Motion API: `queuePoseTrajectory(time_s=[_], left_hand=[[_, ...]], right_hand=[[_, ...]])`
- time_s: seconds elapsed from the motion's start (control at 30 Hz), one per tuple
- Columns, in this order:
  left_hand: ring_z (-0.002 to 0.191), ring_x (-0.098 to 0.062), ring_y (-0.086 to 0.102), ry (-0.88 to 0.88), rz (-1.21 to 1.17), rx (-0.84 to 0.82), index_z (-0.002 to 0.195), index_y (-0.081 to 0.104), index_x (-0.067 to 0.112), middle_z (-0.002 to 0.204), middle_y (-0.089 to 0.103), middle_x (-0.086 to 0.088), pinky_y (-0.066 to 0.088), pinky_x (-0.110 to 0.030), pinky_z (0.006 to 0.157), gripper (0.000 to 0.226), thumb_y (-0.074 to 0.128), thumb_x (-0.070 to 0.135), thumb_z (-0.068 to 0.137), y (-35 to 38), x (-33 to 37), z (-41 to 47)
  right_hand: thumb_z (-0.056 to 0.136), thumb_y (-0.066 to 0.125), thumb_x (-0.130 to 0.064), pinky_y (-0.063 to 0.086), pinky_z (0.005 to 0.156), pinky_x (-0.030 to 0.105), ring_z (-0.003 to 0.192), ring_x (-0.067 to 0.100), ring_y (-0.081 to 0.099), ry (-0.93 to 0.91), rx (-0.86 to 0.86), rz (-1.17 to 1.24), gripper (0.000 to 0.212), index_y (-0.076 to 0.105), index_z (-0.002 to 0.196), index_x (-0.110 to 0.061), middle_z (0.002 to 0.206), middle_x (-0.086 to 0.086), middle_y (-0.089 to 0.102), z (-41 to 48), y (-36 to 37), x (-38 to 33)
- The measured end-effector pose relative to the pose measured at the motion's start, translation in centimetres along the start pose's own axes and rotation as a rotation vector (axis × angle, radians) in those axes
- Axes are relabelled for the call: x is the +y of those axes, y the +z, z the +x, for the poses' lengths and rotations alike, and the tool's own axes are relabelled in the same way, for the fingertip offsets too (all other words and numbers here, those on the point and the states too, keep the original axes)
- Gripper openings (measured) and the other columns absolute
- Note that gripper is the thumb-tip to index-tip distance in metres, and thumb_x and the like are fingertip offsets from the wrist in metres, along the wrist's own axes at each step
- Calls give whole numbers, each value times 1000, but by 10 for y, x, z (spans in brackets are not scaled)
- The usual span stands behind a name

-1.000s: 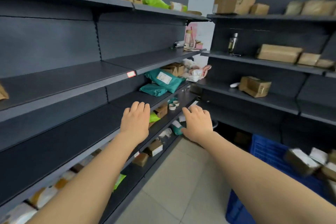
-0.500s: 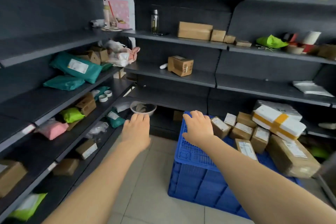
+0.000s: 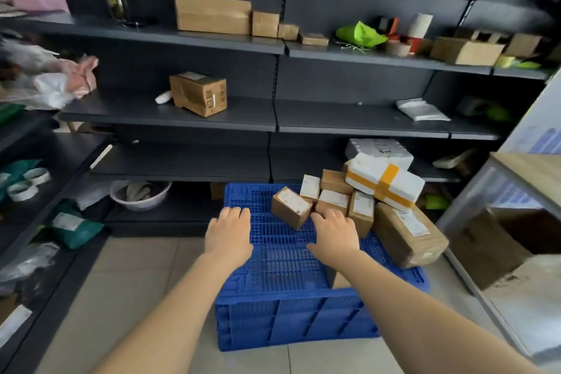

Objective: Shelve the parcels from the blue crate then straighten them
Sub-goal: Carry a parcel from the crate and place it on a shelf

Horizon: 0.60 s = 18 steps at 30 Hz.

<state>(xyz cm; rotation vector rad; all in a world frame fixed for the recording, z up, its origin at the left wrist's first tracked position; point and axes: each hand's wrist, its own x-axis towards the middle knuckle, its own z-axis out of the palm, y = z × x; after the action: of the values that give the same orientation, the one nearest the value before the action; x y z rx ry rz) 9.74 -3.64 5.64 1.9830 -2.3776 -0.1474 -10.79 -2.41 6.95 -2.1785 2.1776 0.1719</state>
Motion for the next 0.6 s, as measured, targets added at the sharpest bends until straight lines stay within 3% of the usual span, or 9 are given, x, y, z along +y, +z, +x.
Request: queuePoseTrajectory(time_s=[0.33,0.6], left_hand=[[138,-25,28,88,-26,-240,149,23,13,150,33,-4,33,-40,109,77,63,39,89,71,63,116],[139,-24,26,-12,-80,-370,148,23,13,150,31,-4,33,-39,108,75,59,43,90,133,112,205]], right_hand=[[85,60,-57,32,108,43,136,28,32,178,-222,86,70,37,141,-22,146,7,37,82,62,82],[80,59,-66,33,107,43,136,27,32,181,-397,97,79,37,142,-22,146,6,37,160,125,142]])
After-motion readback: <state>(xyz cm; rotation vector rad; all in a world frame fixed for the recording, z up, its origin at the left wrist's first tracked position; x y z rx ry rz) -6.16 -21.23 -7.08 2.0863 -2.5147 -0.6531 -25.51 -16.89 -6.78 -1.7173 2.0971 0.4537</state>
